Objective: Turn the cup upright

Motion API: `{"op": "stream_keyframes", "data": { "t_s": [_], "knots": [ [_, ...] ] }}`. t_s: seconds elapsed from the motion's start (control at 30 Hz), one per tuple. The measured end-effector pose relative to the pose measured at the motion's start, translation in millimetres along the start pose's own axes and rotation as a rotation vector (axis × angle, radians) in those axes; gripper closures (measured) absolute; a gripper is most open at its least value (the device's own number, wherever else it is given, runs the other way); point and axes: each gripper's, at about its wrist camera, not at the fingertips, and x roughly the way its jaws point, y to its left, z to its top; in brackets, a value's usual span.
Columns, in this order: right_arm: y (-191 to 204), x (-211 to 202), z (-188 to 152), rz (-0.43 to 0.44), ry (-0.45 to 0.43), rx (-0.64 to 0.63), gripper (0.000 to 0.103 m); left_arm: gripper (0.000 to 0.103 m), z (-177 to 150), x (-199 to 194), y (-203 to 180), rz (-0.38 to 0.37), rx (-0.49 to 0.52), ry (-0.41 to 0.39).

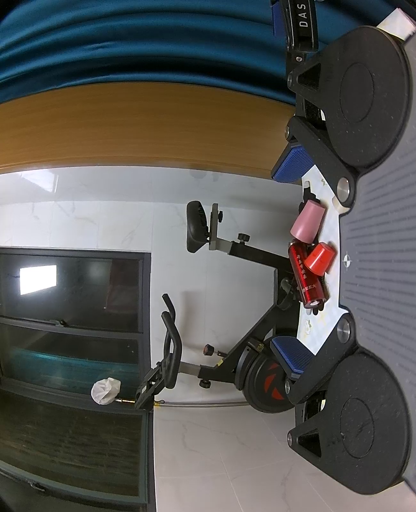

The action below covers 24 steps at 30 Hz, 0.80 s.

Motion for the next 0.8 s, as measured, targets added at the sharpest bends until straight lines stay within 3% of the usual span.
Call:
{"op": "stream_keyframes", "data": {
  "t_s": [0.57, 0.8],
  "knots": [
    [6.1, -2.2, -0.6, 0.011, 0.002, -0.005, 0.0, 0.0, -0.9, 1.3, 1.1, 0.006, -0.016, 0.0],
    [3.0, 1.5, -3.6, 0.021, 0.018, 0.011, 0.0, 0.0, -5.8, 14.3, 15.6, 0.122, -0.094, 0.066]
  ]
}}
